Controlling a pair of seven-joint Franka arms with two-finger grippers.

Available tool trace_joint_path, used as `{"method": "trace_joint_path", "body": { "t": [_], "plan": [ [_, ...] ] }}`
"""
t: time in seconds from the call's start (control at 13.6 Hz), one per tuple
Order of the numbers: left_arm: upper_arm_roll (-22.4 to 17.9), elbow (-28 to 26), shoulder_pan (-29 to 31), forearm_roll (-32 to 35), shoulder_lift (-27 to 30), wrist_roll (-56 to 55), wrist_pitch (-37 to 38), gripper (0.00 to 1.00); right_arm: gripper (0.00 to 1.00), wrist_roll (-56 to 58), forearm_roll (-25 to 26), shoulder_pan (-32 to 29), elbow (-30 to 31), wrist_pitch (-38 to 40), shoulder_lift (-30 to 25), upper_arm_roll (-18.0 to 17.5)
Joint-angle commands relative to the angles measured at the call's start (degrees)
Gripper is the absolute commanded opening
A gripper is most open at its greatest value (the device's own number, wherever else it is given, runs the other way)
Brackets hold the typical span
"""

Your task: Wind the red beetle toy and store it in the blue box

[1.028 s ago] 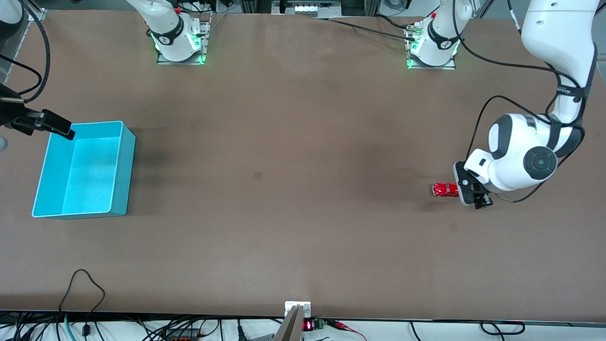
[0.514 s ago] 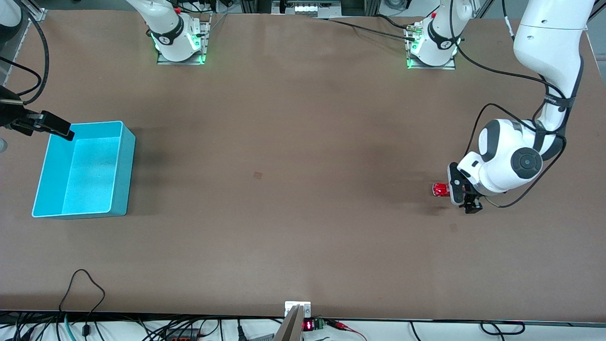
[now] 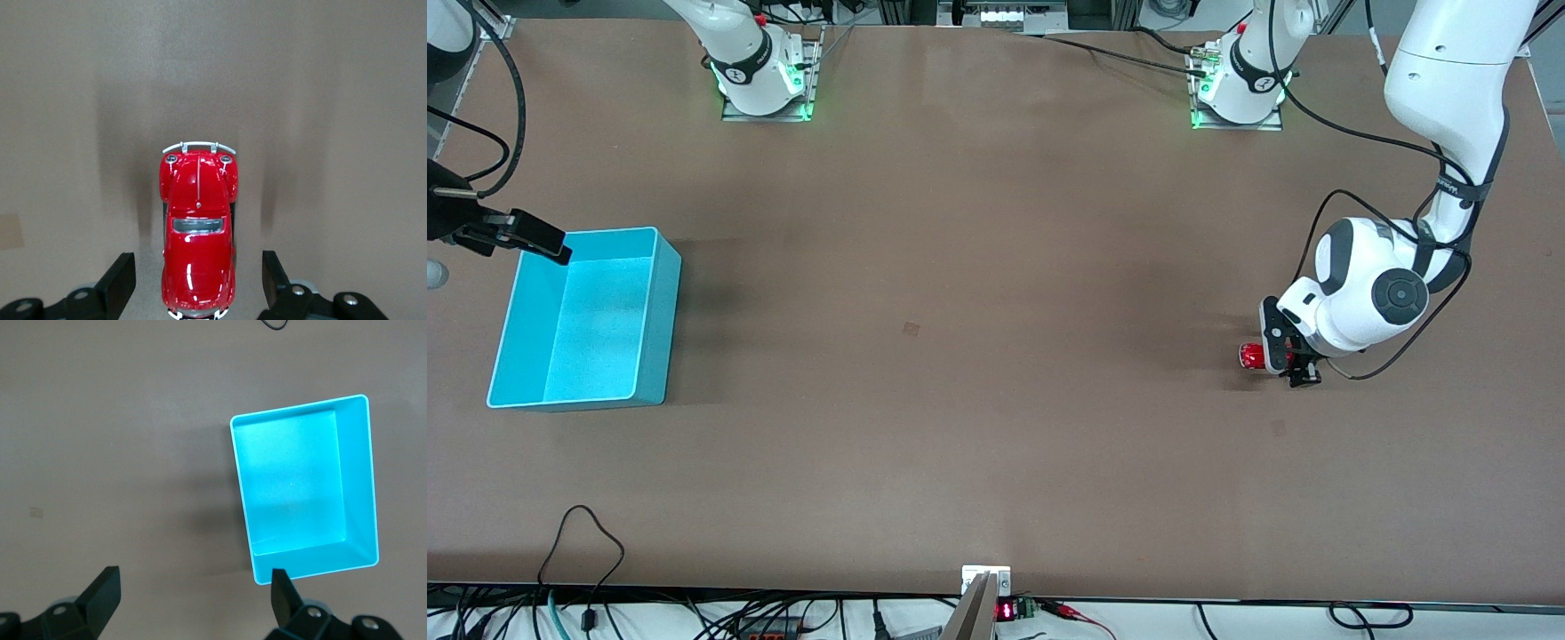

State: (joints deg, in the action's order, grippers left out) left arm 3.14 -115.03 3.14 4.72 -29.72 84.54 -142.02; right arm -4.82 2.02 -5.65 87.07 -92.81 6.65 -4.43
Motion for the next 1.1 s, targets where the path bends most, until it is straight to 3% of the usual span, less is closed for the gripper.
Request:
{"method": "trace_joint_path", "body": {
  "t": [0.0,0.07,0.44,0.81,1.03],
  "plan": [
    [0.3,-1.3,0.5,0.0,1.6,1.5,-0.6,0.74,1.00,-0.8,-0.5,0.1,-0.7,0.4,0.1,-0.1],
    [0.3,-1.3,0.5,0.0,1.8,1.5,-0.6,0.61,1.00,-0.8,-0.5,0.1,-0.7,0.5,0.1,-0.1],
    [0.2,-1.3,0.5,0.0,1.7,1.5,-0.6,0.58,1.00,-0.5,-0.5,0.1,-0.7,0.3,0.2,-0.1],
    [0.2,-1.3,0.5,0.0,1.7,1.5,-0.6,0.41,1.00,-0.3,-0.5,0.0,-0.7,0.3,0.3,-0.1],
    [0.3,-1.3,0.5,0.0,1.7,1.4,-0.6,0.38,1.00,-0.2,-0.5,0.1,-0.7,0.3,0.3,-0.1]
  ]
}}
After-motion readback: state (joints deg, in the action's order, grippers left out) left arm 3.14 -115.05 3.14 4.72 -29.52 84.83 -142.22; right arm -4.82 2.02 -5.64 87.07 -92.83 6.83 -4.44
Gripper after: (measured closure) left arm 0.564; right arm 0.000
